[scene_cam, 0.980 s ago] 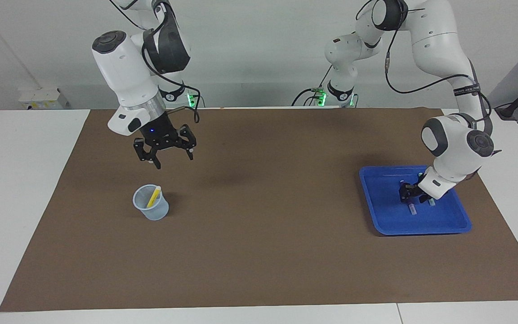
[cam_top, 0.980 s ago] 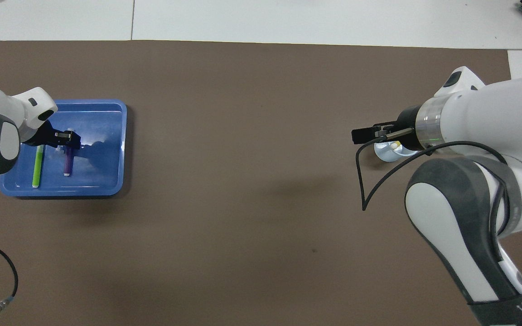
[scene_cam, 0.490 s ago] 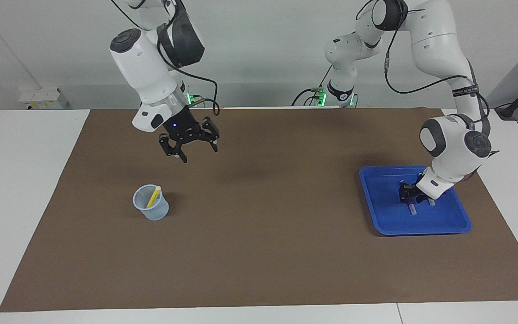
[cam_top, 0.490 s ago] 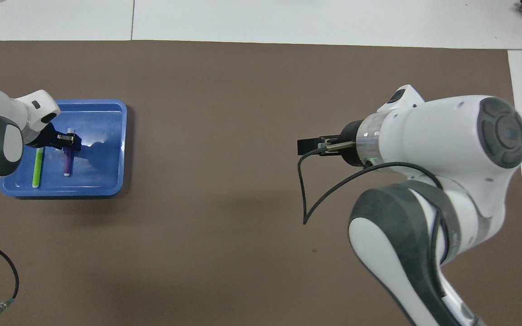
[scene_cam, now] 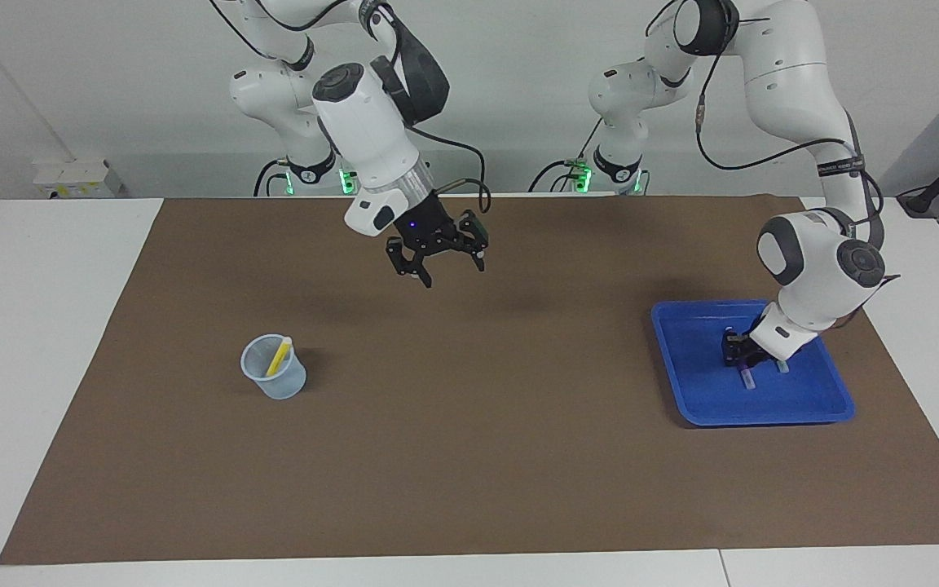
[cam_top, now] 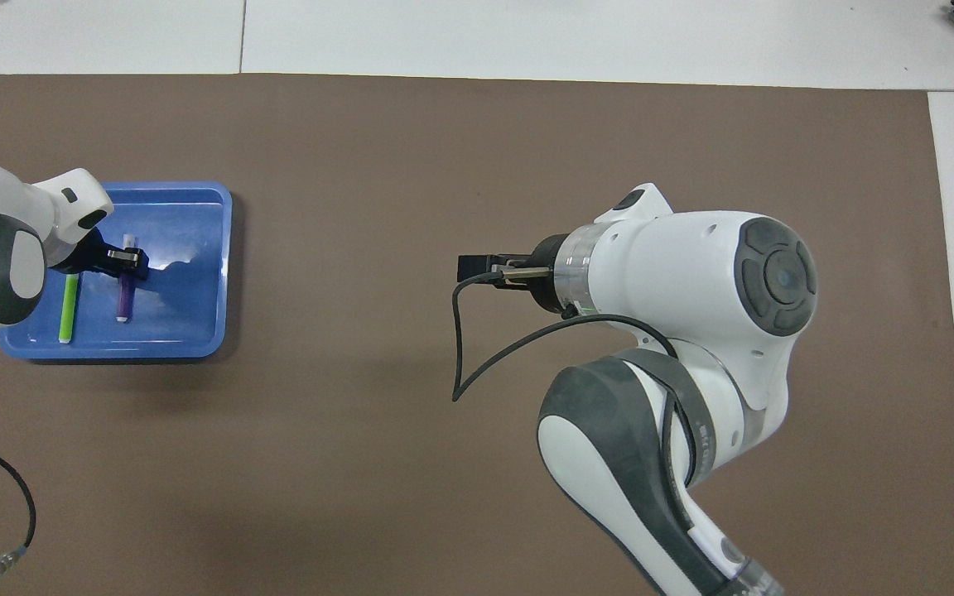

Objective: Transfer and insert pens with both arms
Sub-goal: 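Grasp and lift the purple pen while the right gripper moves toward center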

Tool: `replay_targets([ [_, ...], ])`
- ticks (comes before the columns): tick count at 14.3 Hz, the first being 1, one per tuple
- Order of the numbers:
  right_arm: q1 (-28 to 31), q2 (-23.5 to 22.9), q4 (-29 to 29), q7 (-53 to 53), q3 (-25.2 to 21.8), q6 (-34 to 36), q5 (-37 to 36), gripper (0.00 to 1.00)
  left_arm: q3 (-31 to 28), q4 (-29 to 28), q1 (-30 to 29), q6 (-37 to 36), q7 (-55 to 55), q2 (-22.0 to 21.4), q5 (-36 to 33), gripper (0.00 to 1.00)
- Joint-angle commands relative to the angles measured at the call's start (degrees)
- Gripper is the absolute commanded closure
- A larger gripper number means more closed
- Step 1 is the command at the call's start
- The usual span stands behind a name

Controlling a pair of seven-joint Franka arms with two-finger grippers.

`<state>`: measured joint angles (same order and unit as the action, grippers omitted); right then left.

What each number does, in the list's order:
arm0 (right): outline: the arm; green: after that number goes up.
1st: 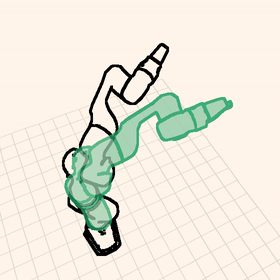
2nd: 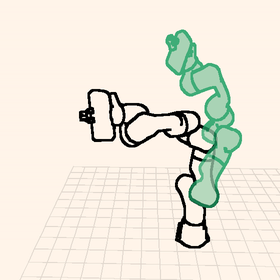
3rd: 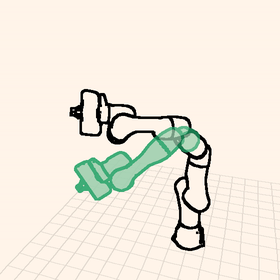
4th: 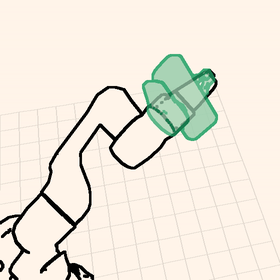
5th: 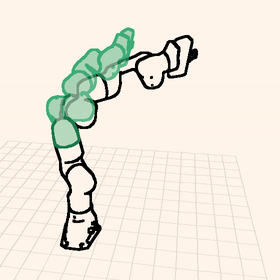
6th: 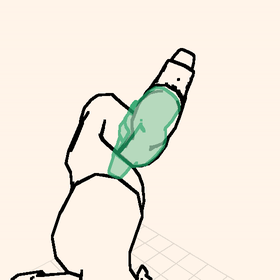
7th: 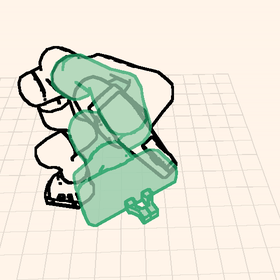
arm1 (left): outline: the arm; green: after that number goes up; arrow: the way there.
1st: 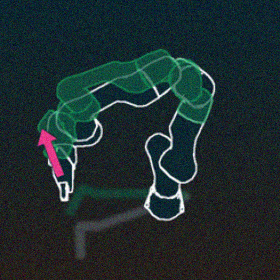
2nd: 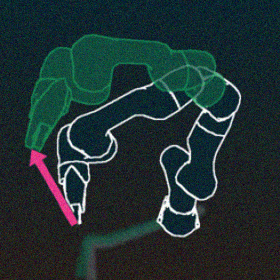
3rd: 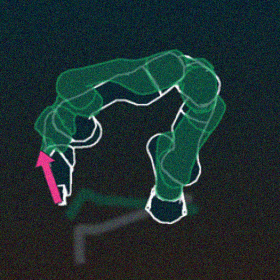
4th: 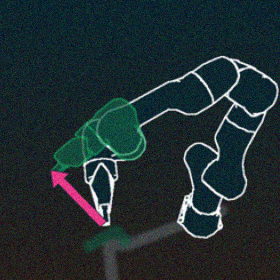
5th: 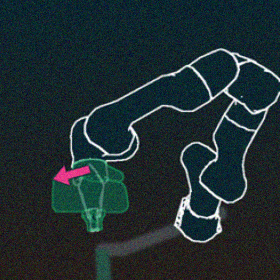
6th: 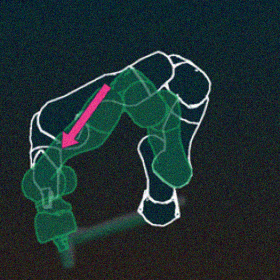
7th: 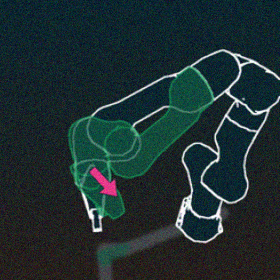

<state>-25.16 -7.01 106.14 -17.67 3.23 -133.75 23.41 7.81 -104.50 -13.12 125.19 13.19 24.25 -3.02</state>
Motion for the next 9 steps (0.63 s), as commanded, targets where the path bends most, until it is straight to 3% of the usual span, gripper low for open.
replay_targets([
  [1, -1.1, -0.8, -0.4, -2.1, 0.1, -2.8, 6.0, 0.00, 0.3, -1.4, -0.4, 0.5, 0.6, -1.0, -0.6, 1.00],
  [3, -1.1, -1.2, -0.5, -2.5, 0.1, -5.7, 11.6, 0.00, 0.4, -1.2, -0.6, 0.1, 0.6, -1.0, -0.5, 1.00],
  [6, -1.3, -1.7, -1.4, -2.8, 0.2, -6.3, 12.9, 0.00, 0.4, -0.3, -0.5, -1.7, 0.6, -1.0, 0.0, 1.00],
  [9, -1.5, -2.7, -3.0, -3.9, 0.2, -7.5, 14.6, 0.00, 0.3, 5.5, -0.3, -8.4, 0.5, -0.4, 4.2, 1.00],
])
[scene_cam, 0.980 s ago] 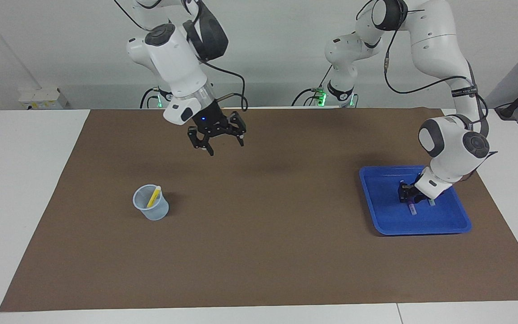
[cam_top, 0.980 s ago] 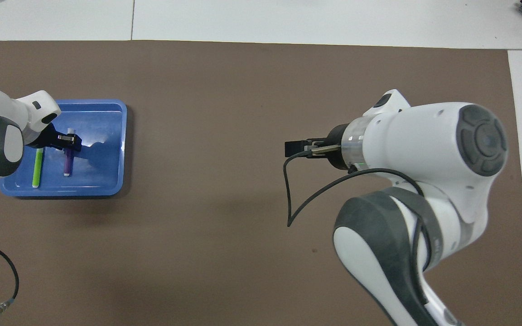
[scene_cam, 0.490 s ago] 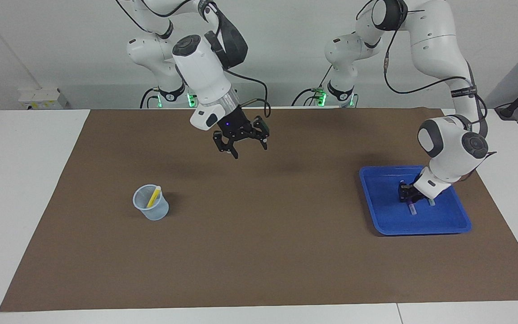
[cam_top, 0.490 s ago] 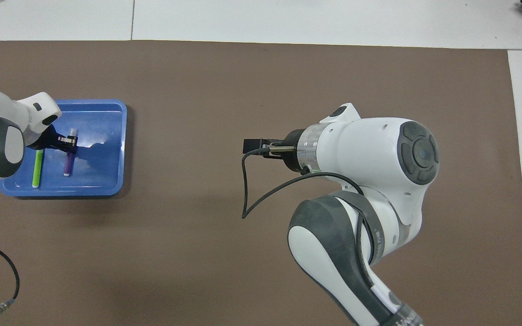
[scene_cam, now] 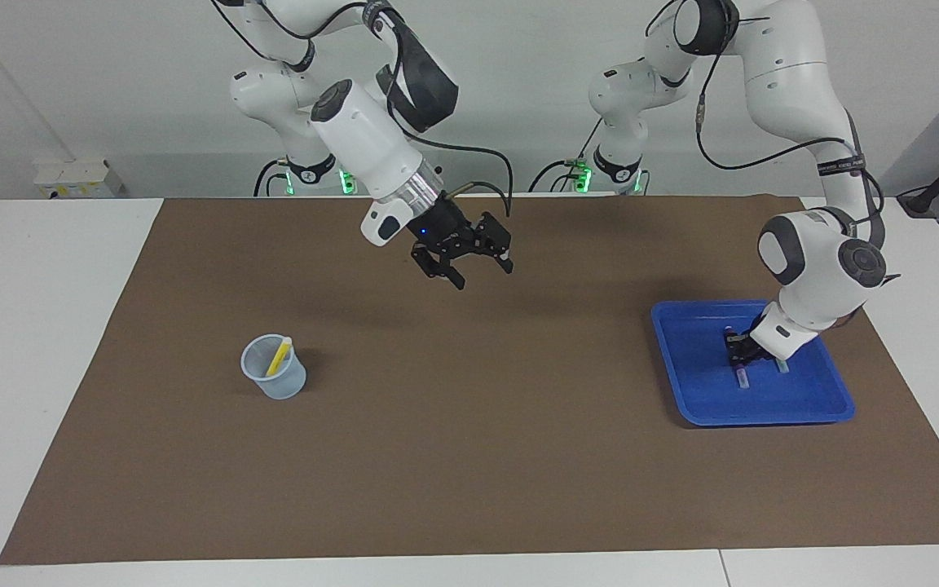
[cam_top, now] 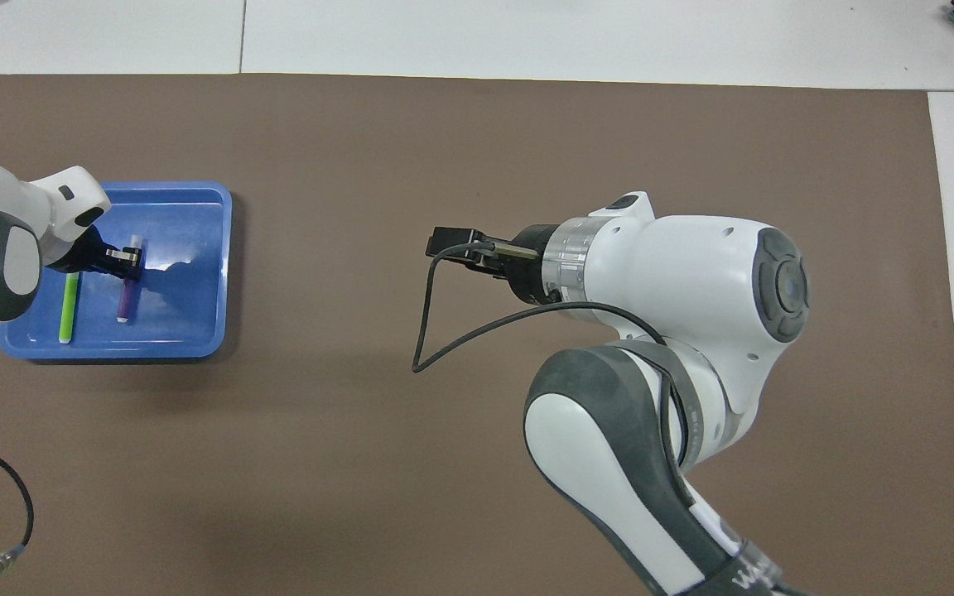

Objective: Transfer and insert pens with both arms
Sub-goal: 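Grasp and lift the purple pen while the right gripper moves toward center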

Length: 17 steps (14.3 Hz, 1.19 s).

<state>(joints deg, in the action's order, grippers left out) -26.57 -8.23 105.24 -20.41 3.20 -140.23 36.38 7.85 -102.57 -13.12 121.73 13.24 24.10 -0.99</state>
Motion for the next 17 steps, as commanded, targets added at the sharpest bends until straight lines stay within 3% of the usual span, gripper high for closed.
replay_targets([
  [1, 0.2, -1.6, -2.4, -1.2, 0.2, -0.9, 1.8, 0.00, 0.2, 4.8, -0.2, -6.6, 0.3, -0.2, 2.9, 1.00],
  [6, -0.1, -1.8, -3.5, -4.3, 0.2, -0.6, 4.4, 0.00, 0.8, 6.5, 0.4, -10.3, -4.5, -1.0, 8.5, 1.00],
  [9, -0.2, -1.9, -3.5, -4.5, 0.2, -0.8, 4.4, 0.00, 1.6, 8.6, 2.9, -16.5, -15.7, -1.5, 11.3, 1.00],
  [17, -1.4, -1.9, -3.6, -9.9, 0.2, -0.3, 4.4, 0.00, 1.9, 7.6, 9.3, -19.8, -42.2, -3.4, 24.2, 1.00],
])
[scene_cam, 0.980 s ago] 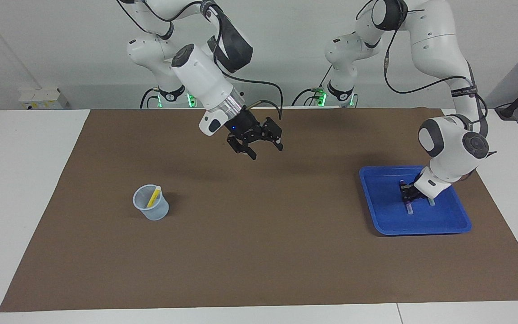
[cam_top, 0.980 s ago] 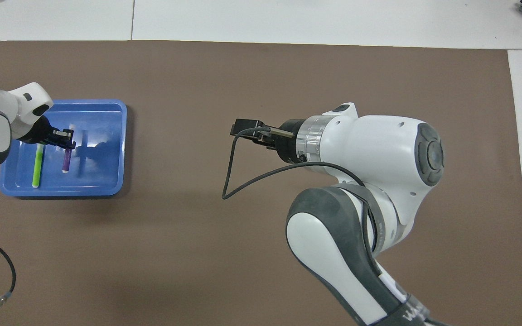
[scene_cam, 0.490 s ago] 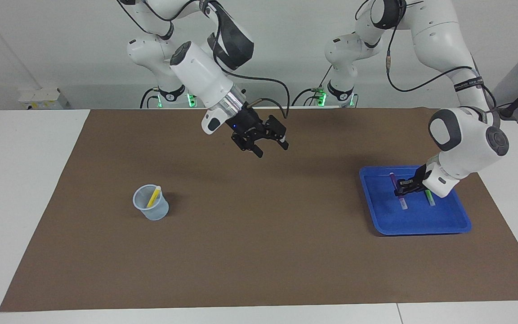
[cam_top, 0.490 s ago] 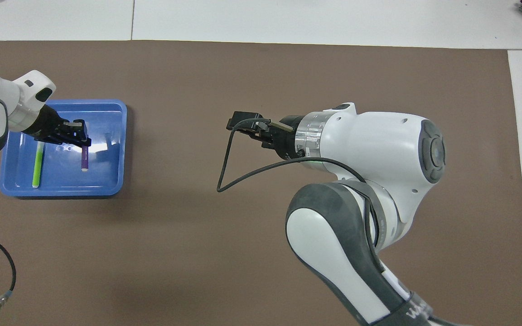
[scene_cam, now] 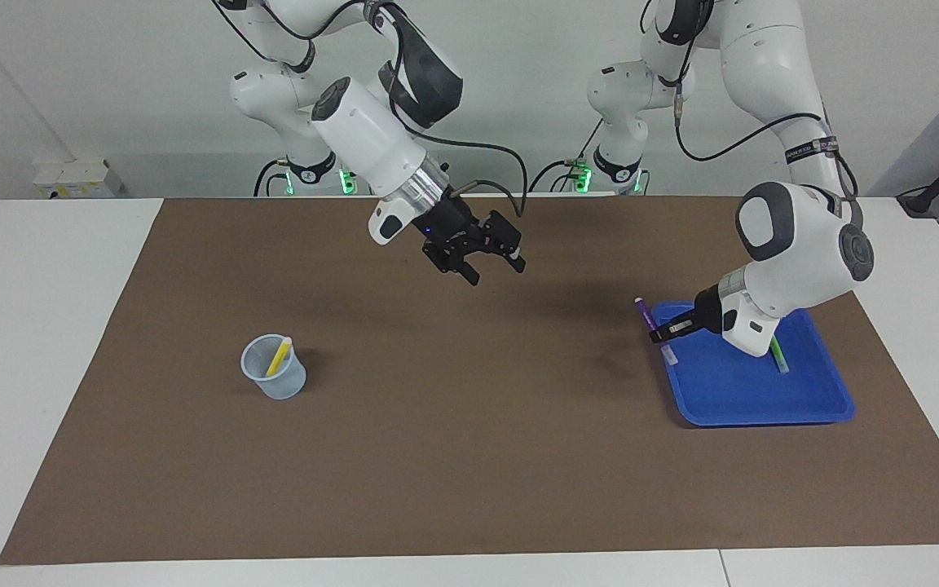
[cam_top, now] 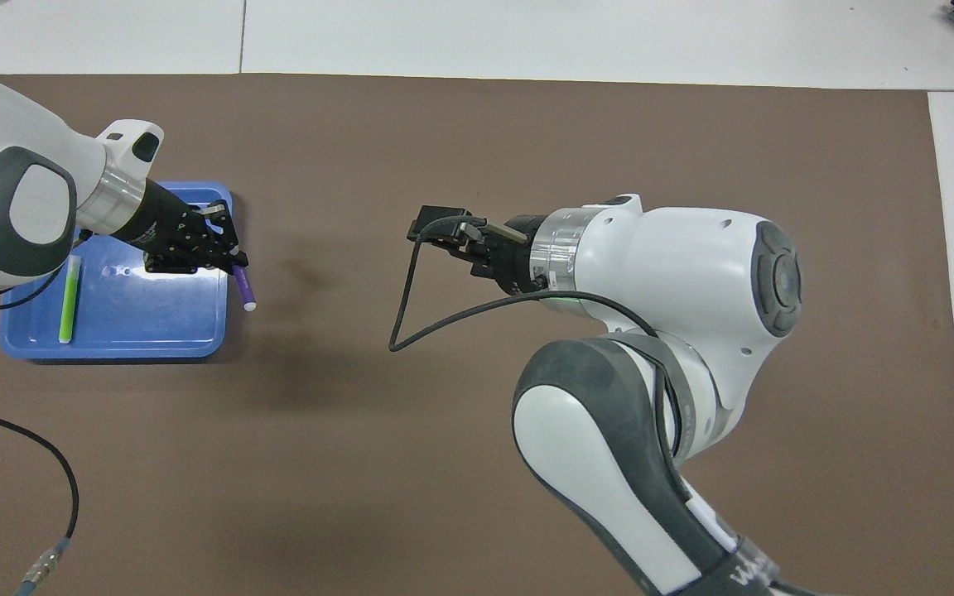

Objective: Transfer and insert pens with both arms
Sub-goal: 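Grasp and lift the purple pen while the right gripper moves toward center, then pass the purple pen from the left gripper to the right gripper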

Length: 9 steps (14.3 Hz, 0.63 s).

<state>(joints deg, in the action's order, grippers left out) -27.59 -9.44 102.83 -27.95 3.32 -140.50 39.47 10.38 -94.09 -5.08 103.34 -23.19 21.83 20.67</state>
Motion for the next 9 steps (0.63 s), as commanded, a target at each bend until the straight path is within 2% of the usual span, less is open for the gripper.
replay_targets([
  [1, -0.5, -0.7, -1.2, -2.6, 0.1, -0.3, 1.2, 0.00, -0.5, -1.6, 2.1, -1.6, -10.8, -1.4, 5.4, 1.00],
  [3, -1.4, -0.7, -1.0, -1.8, 0.1, -0.6, 0.2, 0.00, -0.5, -3.1, 3.6, -1.1, -20.8, -2.1, 13.6, 1.00],
  [6, -1.6, -0.4, 0.3, 1.6, 0.1, -0.7, -2.3, 0.05, -0.4, -3.3, 6.3, -0.6, -26.7, -2.3, 17.5, 1.00],
  [9, -1.6, -0.1, 1.9, 3.8, 0.1, -0.7, -3.5, 0.13, -0.4, -3.3, 7.8, 1.0, -36.4, -2.3, 25.2, 1.00],
])
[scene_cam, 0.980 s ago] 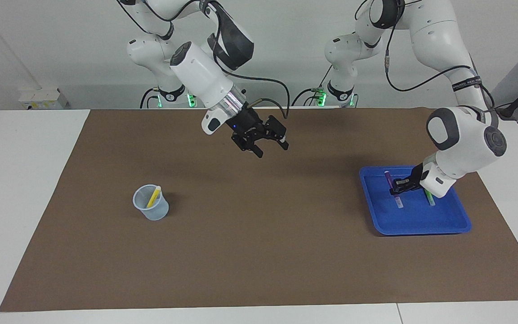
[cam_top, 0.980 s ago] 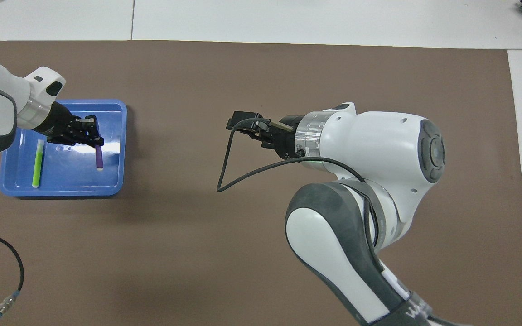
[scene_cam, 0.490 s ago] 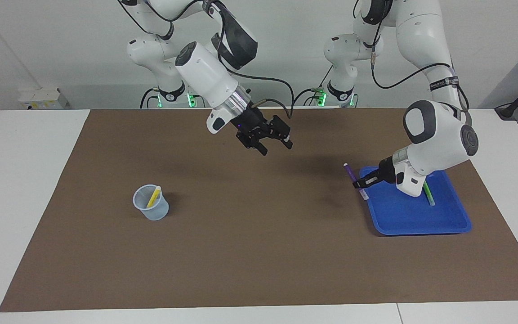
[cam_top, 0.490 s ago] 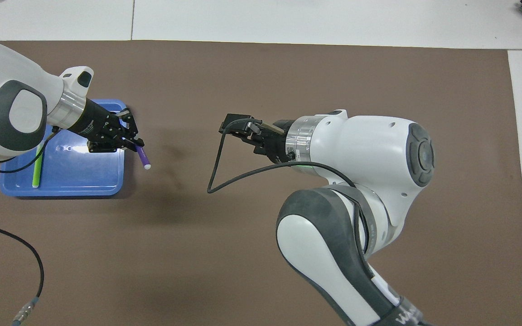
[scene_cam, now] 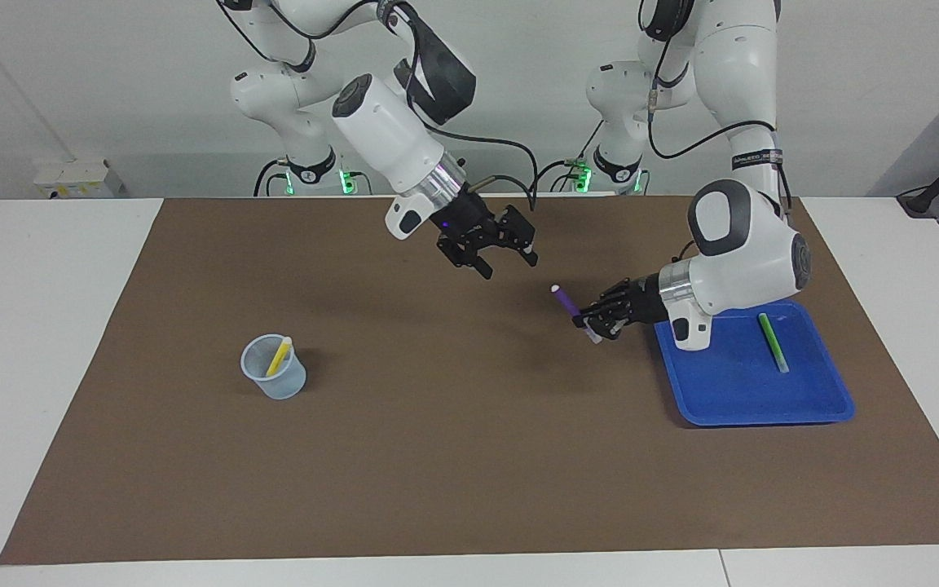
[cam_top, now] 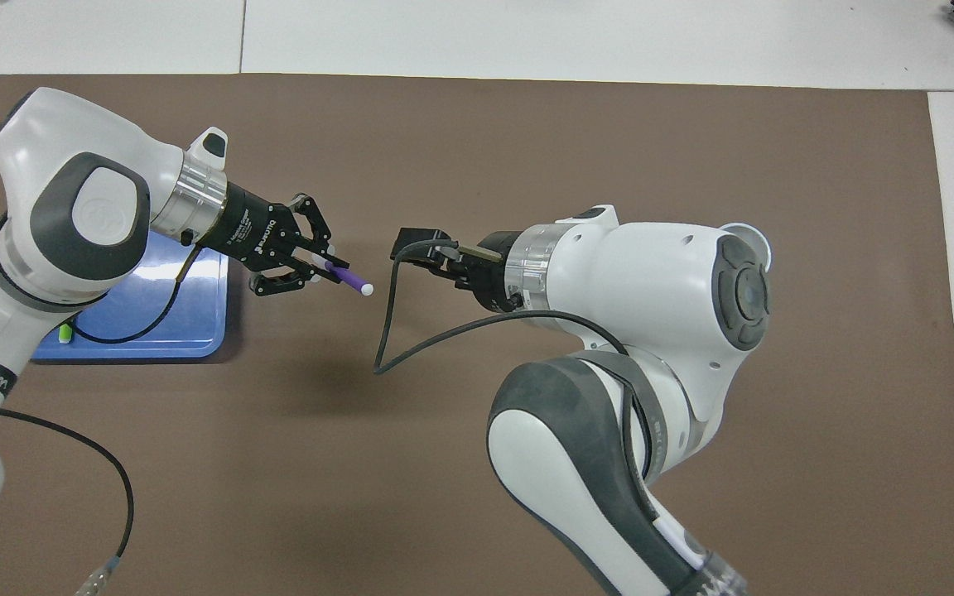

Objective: Transfer and insert pens with both arms
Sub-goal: 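Pass the purple pen from the left gripper to the right gripper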

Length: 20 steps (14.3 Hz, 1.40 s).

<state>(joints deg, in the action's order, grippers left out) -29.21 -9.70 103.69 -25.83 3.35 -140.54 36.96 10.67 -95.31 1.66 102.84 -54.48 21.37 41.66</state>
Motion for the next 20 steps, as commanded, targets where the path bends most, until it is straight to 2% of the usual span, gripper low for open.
replay_targets([
  [1, -0.8, 0.2, 1.2, 1.7, 0.1, -0.6, -1.0, 0.15, -0.6, -2.1, 1.9, 2.1, -6.4, -1.9, 6.2, 1.00],
  [5, -1.1, -0.1, 1.2, 1.9, 0.1, -2.1, -2.0, 0.24, -0.6, -2.5, 6.1, 6.6, -11.2, -1.9, 9.5, 1.00],
  [8, -0.8, -0.2, 1.4, 5.0, 0.0, -2.0, -3.3, 0.28, -0.6, -2.9, 6.0, 6.4, -12.5, -2.3, 15.4, 1.00],
  [10, -0.4, -0.1, 2.5, 7.7, -0.1, -2.0, -5.0, 0.28, -0.6, -3.0, 6.2, 6.3, -12.6, -2.4, 15.6, 1.00],
  [15, 1.0, -0.4, 2.2, 9.6, -0.3, -2.4, -7.4, 0.43, -0.7, -4.7, 6.3, 6.5, -13.3, -3.5, 15.5, 1.00],
  [20, 1.9, -0.5, 1.9, 10.6, -0.1, -3.2, -7.3, 0.50, -0.7, -4.7, 7.2, 7.4, -13.3, -3.5, 15.5, 1.00],
])
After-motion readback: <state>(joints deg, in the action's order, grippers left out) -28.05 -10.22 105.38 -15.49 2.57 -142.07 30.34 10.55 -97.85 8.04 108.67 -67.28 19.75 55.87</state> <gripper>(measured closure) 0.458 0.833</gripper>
